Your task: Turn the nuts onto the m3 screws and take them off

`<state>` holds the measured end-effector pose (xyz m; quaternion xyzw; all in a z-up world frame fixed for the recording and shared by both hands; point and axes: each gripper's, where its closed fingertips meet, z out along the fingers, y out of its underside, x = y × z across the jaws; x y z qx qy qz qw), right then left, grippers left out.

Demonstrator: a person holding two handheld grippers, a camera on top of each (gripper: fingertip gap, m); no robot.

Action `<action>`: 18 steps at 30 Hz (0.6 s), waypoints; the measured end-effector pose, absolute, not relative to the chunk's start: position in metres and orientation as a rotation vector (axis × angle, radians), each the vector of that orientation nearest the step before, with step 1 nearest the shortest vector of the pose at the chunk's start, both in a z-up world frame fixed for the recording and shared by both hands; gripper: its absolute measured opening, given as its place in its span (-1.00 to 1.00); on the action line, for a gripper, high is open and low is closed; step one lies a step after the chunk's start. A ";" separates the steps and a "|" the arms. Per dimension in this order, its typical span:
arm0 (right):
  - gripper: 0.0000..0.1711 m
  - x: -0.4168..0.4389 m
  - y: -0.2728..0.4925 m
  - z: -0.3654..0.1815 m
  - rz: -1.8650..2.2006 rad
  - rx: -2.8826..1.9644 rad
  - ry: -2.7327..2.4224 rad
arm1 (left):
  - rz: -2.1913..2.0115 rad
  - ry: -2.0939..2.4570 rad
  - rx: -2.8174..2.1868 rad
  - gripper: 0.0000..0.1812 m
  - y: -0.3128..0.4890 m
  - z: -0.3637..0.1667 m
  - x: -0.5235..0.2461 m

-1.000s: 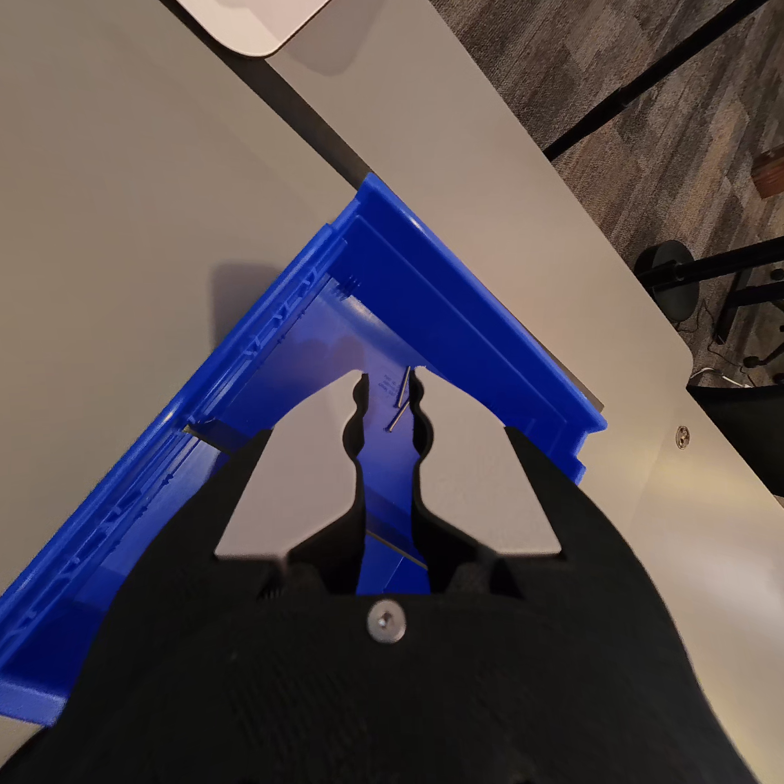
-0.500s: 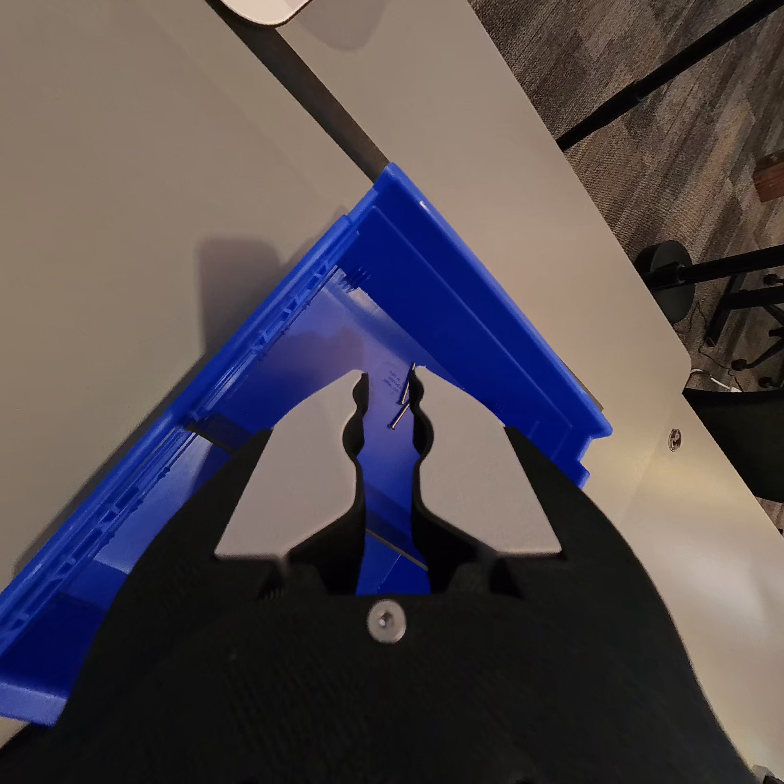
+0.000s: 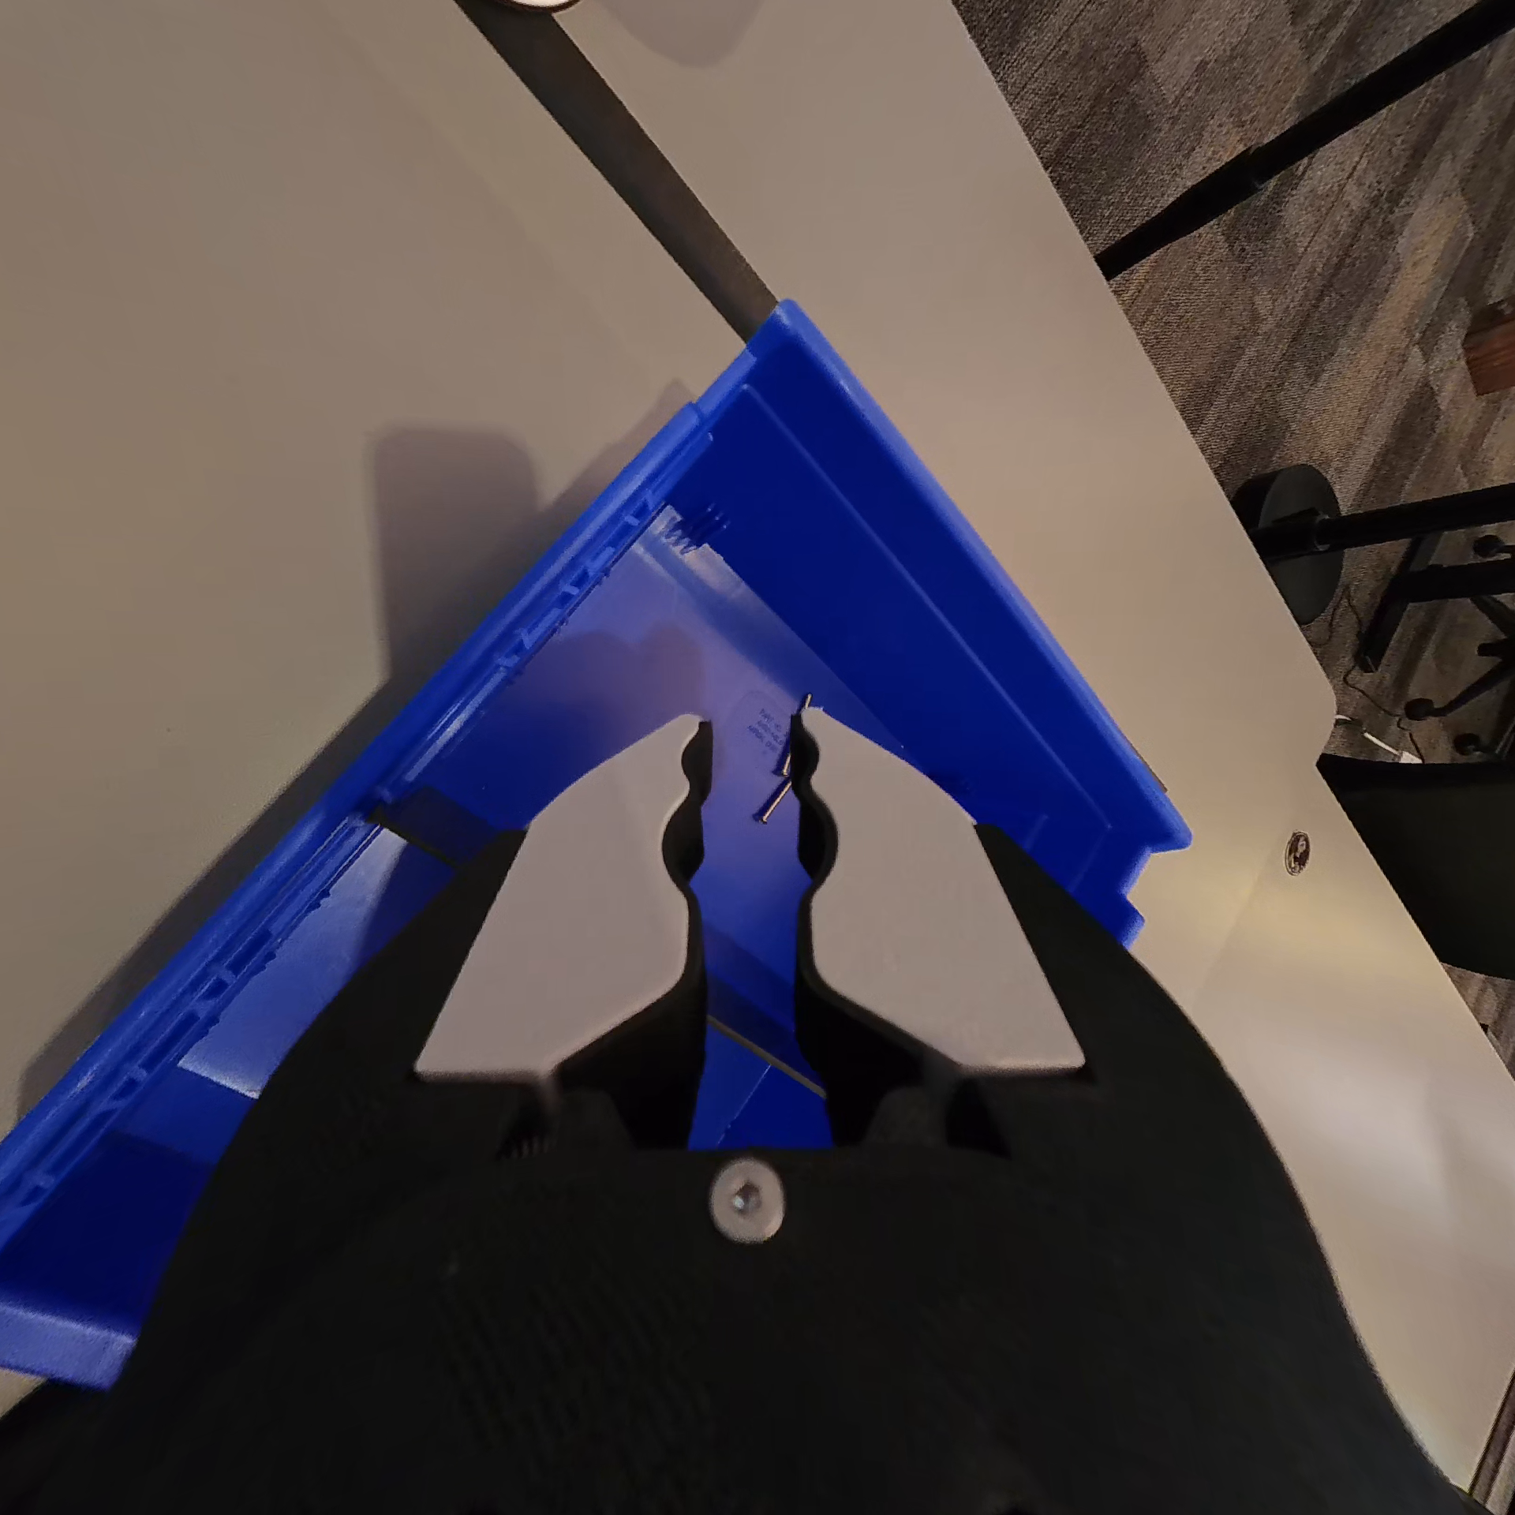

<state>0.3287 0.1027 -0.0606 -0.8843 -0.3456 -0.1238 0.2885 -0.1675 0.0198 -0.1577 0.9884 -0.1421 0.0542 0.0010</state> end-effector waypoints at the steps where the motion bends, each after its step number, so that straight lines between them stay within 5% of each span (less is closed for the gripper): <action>1: -0.78 0.329 0.102 -0.061 -0.333 -2.363 -0.927 | 0.161 -0.459 3.100 -0.97 0.020 -0.158 -0.168; 9: -0.78 0.328 0.103 -0.061 -0.347 -2.354 -0.939 | 0.123 -0.537 3.178 -0.97 0.027 -0.135 -0.184; 18: -0.79 0.293 0.108 -0.017 -0.220 -2.111 -0.913 | 0.823 -1.182 3.709 -0.97 0.044 0.025 -0.099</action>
